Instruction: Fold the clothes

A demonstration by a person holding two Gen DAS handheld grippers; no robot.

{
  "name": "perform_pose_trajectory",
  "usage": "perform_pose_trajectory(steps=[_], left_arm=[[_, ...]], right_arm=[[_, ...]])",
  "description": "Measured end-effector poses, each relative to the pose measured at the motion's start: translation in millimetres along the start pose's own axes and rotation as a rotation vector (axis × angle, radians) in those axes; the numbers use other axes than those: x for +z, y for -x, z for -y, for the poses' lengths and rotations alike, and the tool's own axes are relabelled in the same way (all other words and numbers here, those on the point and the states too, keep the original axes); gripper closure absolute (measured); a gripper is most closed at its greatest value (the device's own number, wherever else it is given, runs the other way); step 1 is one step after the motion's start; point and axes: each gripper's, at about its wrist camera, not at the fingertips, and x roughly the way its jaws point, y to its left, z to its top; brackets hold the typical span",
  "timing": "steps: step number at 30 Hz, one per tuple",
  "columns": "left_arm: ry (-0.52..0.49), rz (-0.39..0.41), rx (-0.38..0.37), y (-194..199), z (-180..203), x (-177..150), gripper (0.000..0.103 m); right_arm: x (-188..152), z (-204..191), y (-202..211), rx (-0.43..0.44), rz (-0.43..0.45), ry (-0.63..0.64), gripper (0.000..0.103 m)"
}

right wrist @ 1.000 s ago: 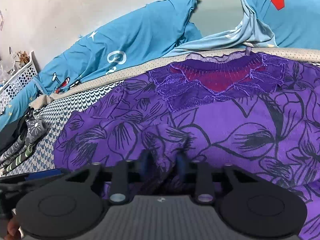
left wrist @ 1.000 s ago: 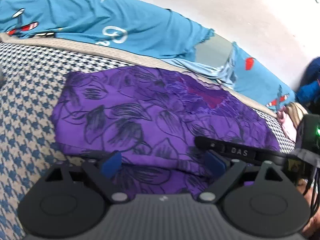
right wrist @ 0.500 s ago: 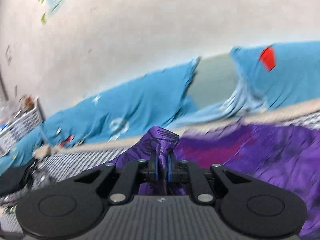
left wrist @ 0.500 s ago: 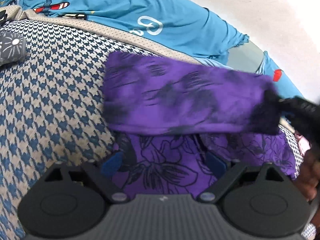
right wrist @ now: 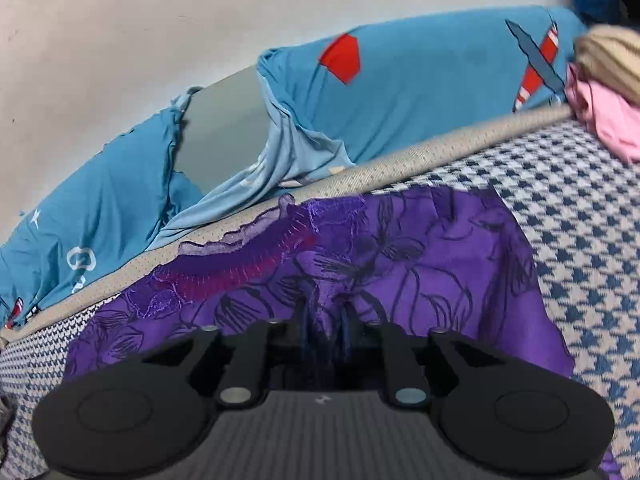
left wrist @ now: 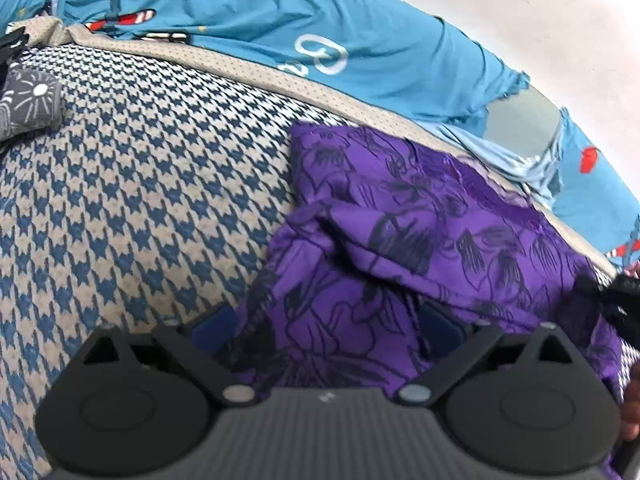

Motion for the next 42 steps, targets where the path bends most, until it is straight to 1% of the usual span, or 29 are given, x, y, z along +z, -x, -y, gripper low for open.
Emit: perform_pose_trajectory(steps=[3,5,8,11,15,16,17,18,20,23,24,25,27,28,31,34,35,38,39,42], left_arm=[[0.010,0.032,0.032,-2.2,-0.1,6.1,0.003],[0.019,0.041,0.047,-6.1,-0.3,9.2,0.003],[0.015,0.041,0.067,-13.4,0.7,9.1,0.003],[0.007,0.030,0.099,-23.4,2.3,8.2,0.003],[0.006,0.073,0.216,-25.1,-0.2,7.3,0.003],[0.017,0.083,0.257,-25.0,-3.2,8.2,0.003],[0.032,0.092,0.301,-24.8,-7.0,9.5,0.003],[0.058,0.094,0.330,-24.5,-12.1,11.1,0.003],[0.114,0.081,0.360,-24.0,-23.7,13.0,0.003],[0.182,0.093,0.350,-14.7,-34.4,14.4,0.003],[0.195,0.096,0.324,-10.0,-36.0,14.4,0.003],[0.193,0.091,0.297,-6.6,-36.1,14.6,0.003],[0.176,0.079,0.308,-0.4,-33.5,13.7,0.003],[0.179,0.088,0.307,3.8,-33.0,12.8,0.003],[0.187,0.142,0.246,11.0,-29.3,19.4,0.003],[0.177,0.199,0.214,9.7,-22.5,27.2,0.000],[0.168,0.205,0.210,6.3,-20.1,28.9,0.000],[0.168,0.175,0.210,-9.9,-16.6,30.1,0.000],[0.160,0.162,0.225,-14.9,-15.4,29.6,0.000],[0.140,0.118,0.307,-28.7,-16.3,26.4,0.000]], right_arm=[[2.4,1.5,8.1,-0.009,0.032,0.007,0.072],[2.5,3.6,11.3,0.003,0.036,0.010,0.072],[0.1,1.4,10.6,0.027,0.014,0.020,0.072],[-3.8,-2.5,9.8,0.023,0.008,0.051,0.072],[-5.2,-3.6,12.1,0.030,0.008,0.059,0.072],[-5.1,-3.6,12.2,0.030,0.008,0.060,0.072],[-5.0,-3.4,12.1,0.030,0.009,0.059,0.072],[-4.7,-3.1,12.0,0.028,0.009,0.058,0.072],[-4.2,-2.4,11.8,0.024,0.010,0.056,0.072],[-3.5,-2.3,12.8,0.025,0.011,0.054,0.072],[-3.5,-2.5,13.0,0.024,0.010,0.054,0.072],[-3.4,-2.7,13.0,0.023,0.009,0.056,0.072],[-3.4,-2.6,12.9,0.017,0.008,0.060,0.072],[-3.2,-2.0,12.6,0.014,0.006,0.060,0.072],[-3.2,1.1,11.2,0.012,-0.007,0.051,0.072],[-4.9,2.0,10.4,0.015,-0.020,0.050,0.072],[-5.7,1.8,10.1,0.017,-0.025,0.054,0.072],[-7.5,1.7,10.0,0.019,-0.033,0.071,0.072],[-8.0,1.7,10.0,0.020,-0.036,0.077,0.072],[-7.4,5.5,10.8,0.013,-0.041,0.081,0.072]])
